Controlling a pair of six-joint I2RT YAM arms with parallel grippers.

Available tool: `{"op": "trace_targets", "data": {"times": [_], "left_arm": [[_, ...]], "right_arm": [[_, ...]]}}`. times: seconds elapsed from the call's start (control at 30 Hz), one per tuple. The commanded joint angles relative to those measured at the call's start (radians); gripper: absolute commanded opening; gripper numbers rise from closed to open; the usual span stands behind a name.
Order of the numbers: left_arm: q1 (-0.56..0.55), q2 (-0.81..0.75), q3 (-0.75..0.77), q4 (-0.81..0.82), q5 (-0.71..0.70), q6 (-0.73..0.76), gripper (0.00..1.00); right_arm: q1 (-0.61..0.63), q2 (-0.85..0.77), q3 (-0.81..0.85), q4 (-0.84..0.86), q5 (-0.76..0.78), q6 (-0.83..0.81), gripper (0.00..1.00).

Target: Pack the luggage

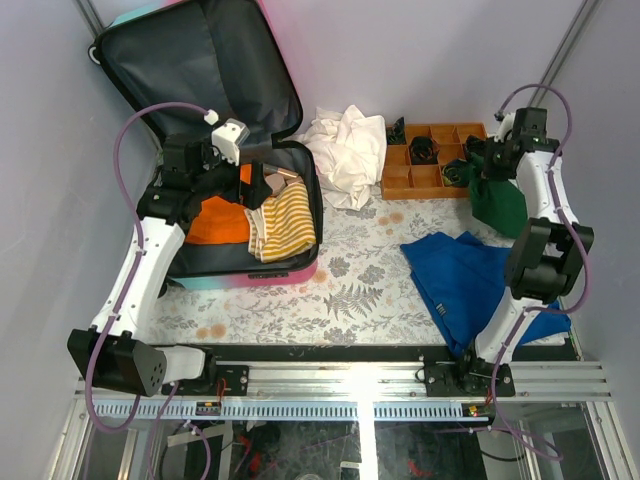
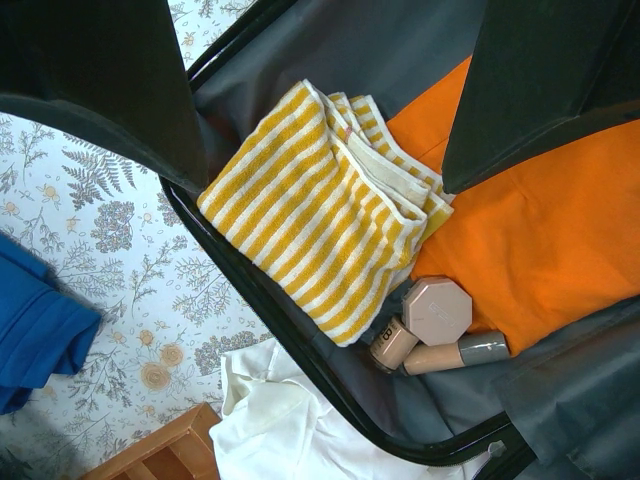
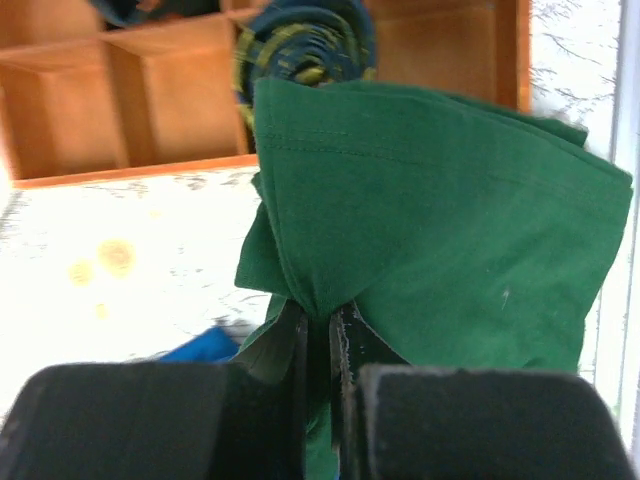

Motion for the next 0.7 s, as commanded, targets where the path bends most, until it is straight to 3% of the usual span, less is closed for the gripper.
{"op": "trace_targets", "data": {"times": [0.0,0.2,0.43,0.63,0.67], "left_arm": [[0.0,-0.013,0.0,0.054,-0.006,-0.003,1.0],[-0.001,-0.008,0.002,0.037,0.005,-0.008,1.0],[-0.007,0.019,-0.005,0.045,0.044,-0.093,1.0],[-0.111,0.034,0.002,0.077,-0.037,-0.159,1.0],[-0.143,0.038,0.003,0.088,-0.076,-0.177,1.0]], "right_arm": [[0.019,-0.11,0.06,-0.043,-0.21,0.125,0.0],[0.088,-0.179,-0.046,-0.008,-0.327,0.271,0.0],[0.339,-0.204,-0.154,0.131,-0.313,0.401,0.0],[0.509,-0.172,-0.24,0.298,-0.27,0.526,0.0],[0.529,-0.159,-0.246,0.312,-0.272,0.536,0.04]]}}
